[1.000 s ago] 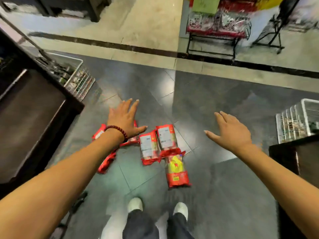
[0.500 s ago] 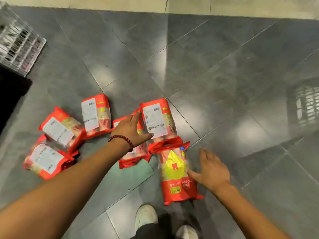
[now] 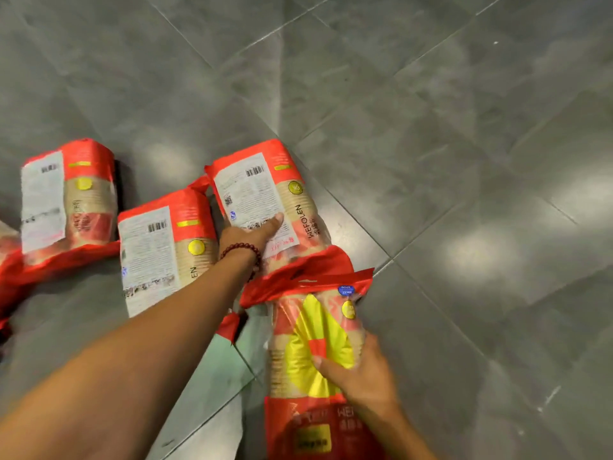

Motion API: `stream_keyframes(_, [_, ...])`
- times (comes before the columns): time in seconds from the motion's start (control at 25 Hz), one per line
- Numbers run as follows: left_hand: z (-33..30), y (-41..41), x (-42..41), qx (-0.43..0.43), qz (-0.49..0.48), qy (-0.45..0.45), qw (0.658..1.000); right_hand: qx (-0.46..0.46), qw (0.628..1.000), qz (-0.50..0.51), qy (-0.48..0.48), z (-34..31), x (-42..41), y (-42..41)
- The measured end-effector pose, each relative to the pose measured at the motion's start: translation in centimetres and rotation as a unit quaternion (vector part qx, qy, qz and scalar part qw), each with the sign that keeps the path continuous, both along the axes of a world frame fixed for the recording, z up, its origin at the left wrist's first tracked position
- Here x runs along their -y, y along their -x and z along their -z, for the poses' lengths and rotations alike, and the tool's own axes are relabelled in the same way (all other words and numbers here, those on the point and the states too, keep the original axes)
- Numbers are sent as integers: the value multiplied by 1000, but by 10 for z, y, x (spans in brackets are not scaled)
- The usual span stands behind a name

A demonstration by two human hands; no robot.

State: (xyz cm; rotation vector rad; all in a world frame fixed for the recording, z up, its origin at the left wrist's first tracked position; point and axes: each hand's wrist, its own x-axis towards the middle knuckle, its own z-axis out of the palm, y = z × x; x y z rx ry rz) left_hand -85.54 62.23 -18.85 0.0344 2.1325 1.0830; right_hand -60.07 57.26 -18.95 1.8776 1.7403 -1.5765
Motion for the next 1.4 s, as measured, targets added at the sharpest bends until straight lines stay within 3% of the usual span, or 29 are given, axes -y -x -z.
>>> stream_keyframes(0.2, [-79,6,38,-54,32,14,998,-17,998,53,-43,-92,-24,-37])
stream_keyframes(0.44, [-310,40,123,-29,11,-27,999,-63,993,38,-95,-326,-46,-37])
stream_keyframes(0.72, [-570,44,240,-12,-18,-25,999,-142,978,-61,-138,-584,-29,34])
stream_keyframes(0.92, [-716,28,316,-40,-51,-85,994,-210,955,-147,-150,-716,1,86])
stream_keyframes(1.08, [-791,23,391,-98,-107,-126,981,-267,916,-250,-163,-798,49,135])
stream_keyframes(1.4, [-844,48,610,-223,-243,-28,944,-320,841,-400,-174,-875,217,264])
